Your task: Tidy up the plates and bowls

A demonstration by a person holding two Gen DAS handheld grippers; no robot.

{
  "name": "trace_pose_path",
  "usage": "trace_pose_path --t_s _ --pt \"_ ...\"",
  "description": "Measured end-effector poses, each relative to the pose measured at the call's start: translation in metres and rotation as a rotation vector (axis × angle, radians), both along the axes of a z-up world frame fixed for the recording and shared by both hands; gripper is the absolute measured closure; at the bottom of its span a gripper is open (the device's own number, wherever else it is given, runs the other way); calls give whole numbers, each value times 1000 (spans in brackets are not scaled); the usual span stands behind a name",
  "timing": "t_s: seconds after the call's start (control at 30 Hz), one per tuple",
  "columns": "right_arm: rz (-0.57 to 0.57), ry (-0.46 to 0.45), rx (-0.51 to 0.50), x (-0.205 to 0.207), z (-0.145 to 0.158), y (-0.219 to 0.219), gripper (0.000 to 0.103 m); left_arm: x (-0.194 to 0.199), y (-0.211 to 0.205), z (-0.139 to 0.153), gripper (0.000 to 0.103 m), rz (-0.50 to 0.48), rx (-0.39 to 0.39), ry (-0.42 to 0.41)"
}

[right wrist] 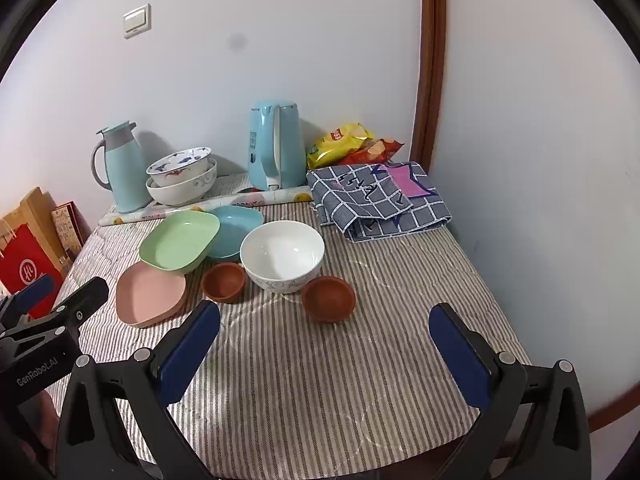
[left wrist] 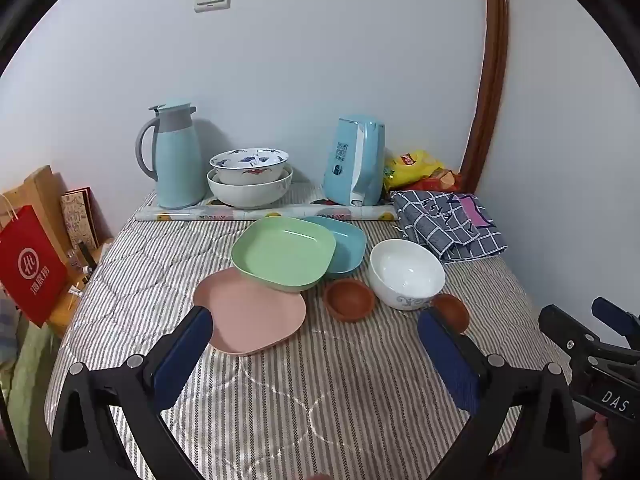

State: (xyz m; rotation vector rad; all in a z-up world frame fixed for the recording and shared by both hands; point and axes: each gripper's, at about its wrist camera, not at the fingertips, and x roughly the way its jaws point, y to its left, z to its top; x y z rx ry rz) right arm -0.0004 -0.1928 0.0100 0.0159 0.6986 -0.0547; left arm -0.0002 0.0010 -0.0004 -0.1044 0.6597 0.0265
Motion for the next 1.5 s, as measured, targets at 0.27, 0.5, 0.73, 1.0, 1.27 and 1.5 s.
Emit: trace_pose_path --t_s 0.27,0.5,0.73,1.0,1.27,1.5 --pt "-5 -10 9 -7 2 -1 0 -6 0 4 0 -2 0 -24" --pt "-1 -12 21 -12 4 -5 0 -7 -4 9 0 -9 7 -21" --pt "8 -18 19 -11 6 -1 0 -8 -2 9 0 -2 1 -23" --pt "10 -18 19 -12 5 2 0 -9 -1 6 0 -3 -4 -24" --pt "12 -21 20 -12 6 3 0 -11 -2 5 0 -3 1 -27" --pt "12 -25 25 -15 6 4 0 -12 -3 6 0 0 3 -31"
